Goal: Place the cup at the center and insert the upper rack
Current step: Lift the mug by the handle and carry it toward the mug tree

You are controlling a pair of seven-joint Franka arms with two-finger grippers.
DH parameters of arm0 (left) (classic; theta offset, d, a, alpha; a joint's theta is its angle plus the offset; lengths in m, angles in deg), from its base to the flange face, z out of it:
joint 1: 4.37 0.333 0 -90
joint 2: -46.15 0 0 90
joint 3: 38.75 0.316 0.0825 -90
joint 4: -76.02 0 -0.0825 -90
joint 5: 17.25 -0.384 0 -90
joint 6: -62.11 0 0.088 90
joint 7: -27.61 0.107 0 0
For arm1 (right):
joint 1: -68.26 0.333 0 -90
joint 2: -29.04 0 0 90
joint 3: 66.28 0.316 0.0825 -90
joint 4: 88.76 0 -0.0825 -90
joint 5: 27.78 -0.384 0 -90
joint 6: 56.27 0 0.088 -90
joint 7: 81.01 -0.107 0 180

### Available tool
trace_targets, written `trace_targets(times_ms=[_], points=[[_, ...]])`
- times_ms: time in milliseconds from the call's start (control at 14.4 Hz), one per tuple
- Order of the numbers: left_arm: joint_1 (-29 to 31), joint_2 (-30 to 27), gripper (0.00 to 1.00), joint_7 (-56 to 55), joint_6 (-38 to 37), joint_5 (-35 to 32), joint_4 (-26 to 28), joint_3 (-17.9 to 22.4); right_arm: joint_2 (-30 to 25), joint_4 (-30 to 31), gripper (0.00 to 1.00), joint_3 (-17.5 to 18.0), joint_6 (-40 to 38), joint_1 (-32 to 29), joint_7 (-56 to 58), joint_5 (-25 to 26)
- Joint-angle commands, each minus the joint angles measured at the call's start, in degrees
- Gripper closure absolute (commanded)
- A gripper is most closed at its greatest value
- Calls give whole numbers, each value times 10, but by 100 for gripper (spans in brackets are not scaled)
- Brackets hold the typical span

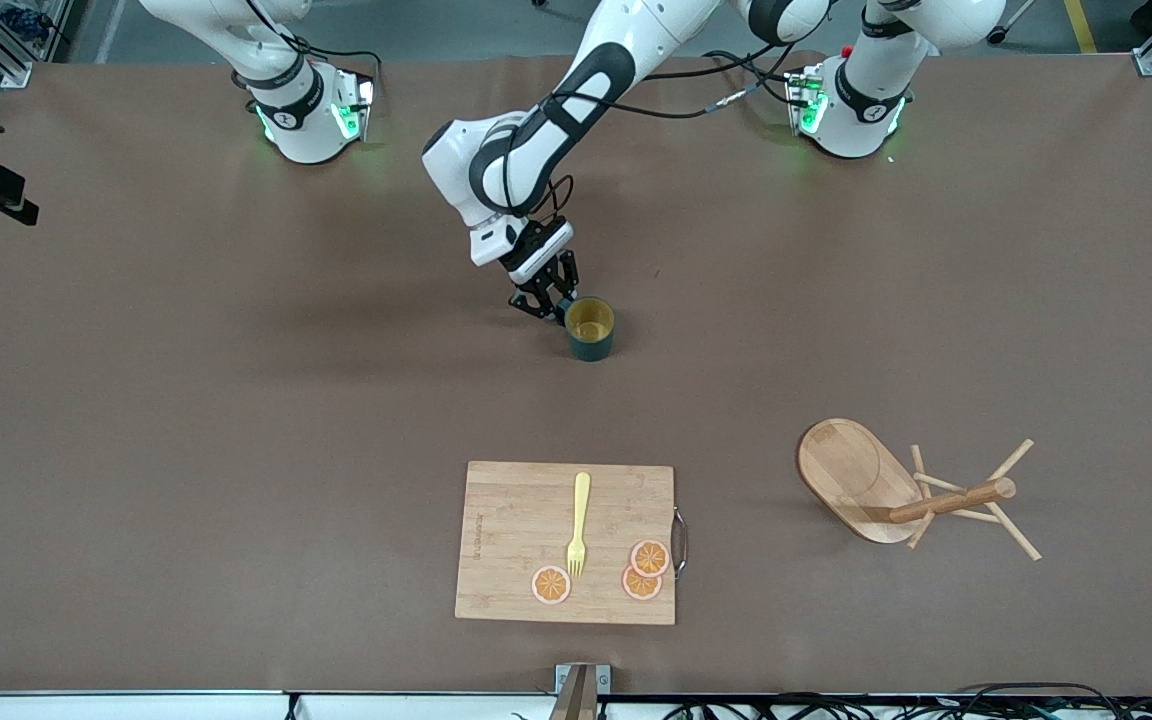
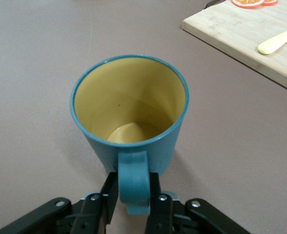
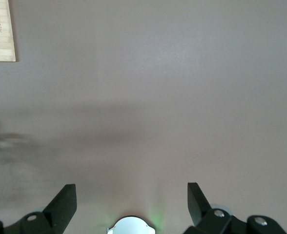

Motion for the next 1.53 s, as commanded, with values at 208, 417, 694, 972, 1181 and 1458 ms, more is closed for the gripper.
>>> trace_targets(times_ms=[208,417,694,972,1181,1458], points=[[-17,6,81,-9,-13,-11,-15,12,-17,20,0,8,6,-15,4,-19],[-15,-9,99,0,-12,-10,-15,13,-17,20,0,8,6,-17,7,-19],[13,-68,100,20,-12,10,-15,6,-17,20,0,8,6,-18,9,-18],[74,-162,100,56,-7,85,-9,6,-18,19,0,8,6,-15,9,-15],[137,-233,100,145,-6,172,-4,6,-18,19,0,8,5,-15,9,-13],[250,-298,100,289,-6,307,-4,6,-18,19,0,9,4,-16,9,-13]])
